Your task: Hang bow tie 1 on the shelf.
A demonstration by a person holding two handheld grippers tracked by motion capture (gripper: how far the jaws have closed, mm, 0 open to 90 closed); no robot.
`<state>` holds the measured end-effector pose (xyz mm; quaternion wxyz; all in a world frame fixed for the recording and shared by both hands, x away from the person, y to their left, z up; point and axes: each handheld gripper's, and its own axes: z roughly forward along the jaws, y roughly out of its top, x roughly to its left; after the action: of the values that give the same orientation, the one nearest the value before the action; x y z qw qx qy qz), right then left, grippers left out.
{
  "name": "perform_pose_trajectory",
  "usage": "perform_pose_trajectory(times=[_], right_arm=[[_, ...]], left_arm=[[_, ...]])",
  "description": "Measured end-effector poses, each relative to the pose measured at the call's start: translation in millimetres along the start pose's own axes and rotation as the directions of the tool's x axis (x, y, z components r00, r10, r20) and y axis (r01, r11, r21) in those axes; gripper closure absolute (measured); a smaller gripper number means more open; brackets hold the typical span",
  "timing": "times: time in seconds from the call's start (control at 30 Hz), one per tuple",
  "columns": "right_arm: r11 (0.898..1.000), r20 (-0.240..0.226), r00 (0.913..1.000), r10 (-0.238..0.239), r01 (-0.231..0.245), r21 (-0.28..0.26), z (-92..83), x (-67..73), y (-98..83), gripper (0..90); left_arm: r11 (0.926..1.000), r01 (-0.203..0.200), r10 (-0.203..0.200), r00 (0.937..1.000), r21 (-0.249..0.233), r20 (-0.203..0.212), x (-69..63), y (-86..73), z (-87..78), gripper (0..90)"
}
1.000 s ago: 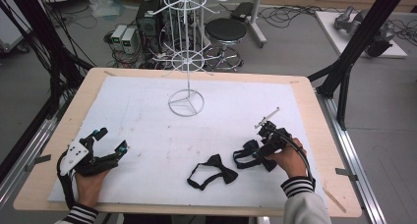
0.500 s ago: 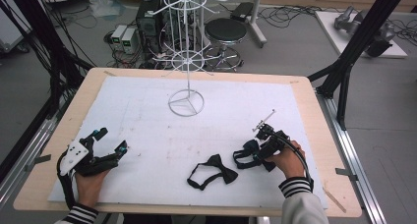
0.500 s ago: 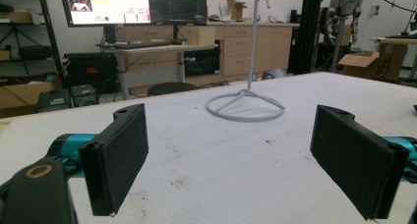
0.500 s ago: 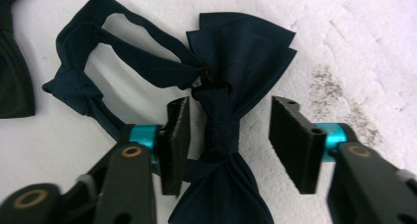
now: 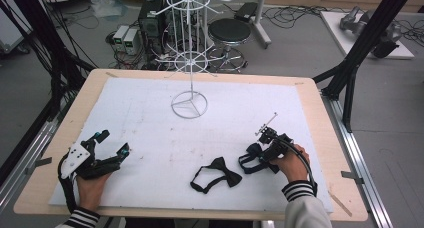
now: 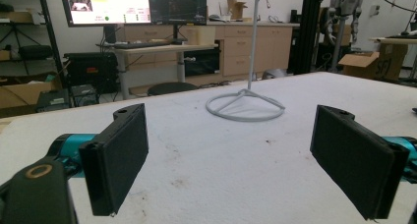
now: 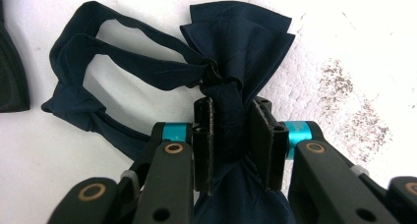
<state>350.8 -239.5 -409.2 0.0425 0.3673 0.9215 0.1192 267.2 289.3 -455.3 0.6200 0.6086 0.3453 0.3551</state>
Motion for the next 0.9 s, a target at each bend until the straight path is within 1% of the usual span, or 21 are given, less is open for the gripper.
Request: perform_pose_trajectory(times=[0.17,0.3,0.37,0.5,0.53,0.6,0.7,0.8,0.83,0.87,0.9], right_arm=[[1.000,-0.001,0.9999,0.011,-0.011,0.001,-0.5,-0.1,-0.2,74.1],[1.000,-0.005,0.9998,0.018,-0.019,-0.008,-2.0,-0.7,-1.1,74.1],[1.000,-0.005,0.9999,0.011,-0.011,-0.017,-2.9,-1.1,-1.4,74.1],[0.999,-0.010,0.9999,0.014,-0.014,-0.033,-4.5,-0.8,-1.7,74.1],[0.999,-0.018,0.9997,0.019,-0.019,-0.045,-6.0,-0.8,-2.0,74.1],[0.998,-0.019,0.9996,0.020,-0.021,-0.054,-7.3,-0.9,-2.3,74.1],[0.995,-0.031,0.9990,0.031,-0.034,-0.092,-11.1,-1.6,-3.1,74.1],[0.987,-0.040,0.9977,0.055,-0.061,-0.148,-16.5,-3.0,-4.3,74.1],[0.987,-0.040,0.9977,0.055,-0.061,-0.148,-16.5,-3.0,-4.3,74.1],[0.979,-0.049,0.9964,0.069,-0.077,-0.191,-20.1,-3.5,-4.5,74.1],[0.979,-0.049,0.9964,0.069,-0.077,-0.191,-20.1,-3.5,-4.5,74.1]], left_arm=[[1.0000,0.001,-0.001,1.0000,0.000,0.001,0.1,0.0,0.0,15.0],[1.0000,0.001,-0.001,1.0000,0.000,0.001,0.1,0.0,0.0,14.9],[1.0000,0.001,-0.001,1.0000,0.000,0.001,0.0,0.0,0.0,14.9],[1.0000,0.000,0.000,1.0000,0.000,0.000,0.0,0.0,0.0,15.0],[1.0000,0.000,0.000,1.0000,0.000,0.000,0.0,0.0,0.1,15.0],[1.0000,0.000,0.000,1.0000,0.000,0.000,-0.1,0.0,0.0,15.0],[1.0000,-0.001,0.001,1.0000,0.001,0.000,-0.1,0.0,0.0,14.9],[1.0000,-0.001,0.001,1.0000,0.001,0.000,-0.1,0.0,0.0,14.9],[1.0000,-0.001,0.001,1.0000,0.001,0.000,-0.1,0.0,0.1,14.9],[1.0000,-0.002,0.002,1.0000,0.002,-0.001,-0.1,0.1,0.0,15.0],[1.0000,-0.002,0.002,1.0000,0.002,-0.001,-0.1,0.1,0.0,14.9]])
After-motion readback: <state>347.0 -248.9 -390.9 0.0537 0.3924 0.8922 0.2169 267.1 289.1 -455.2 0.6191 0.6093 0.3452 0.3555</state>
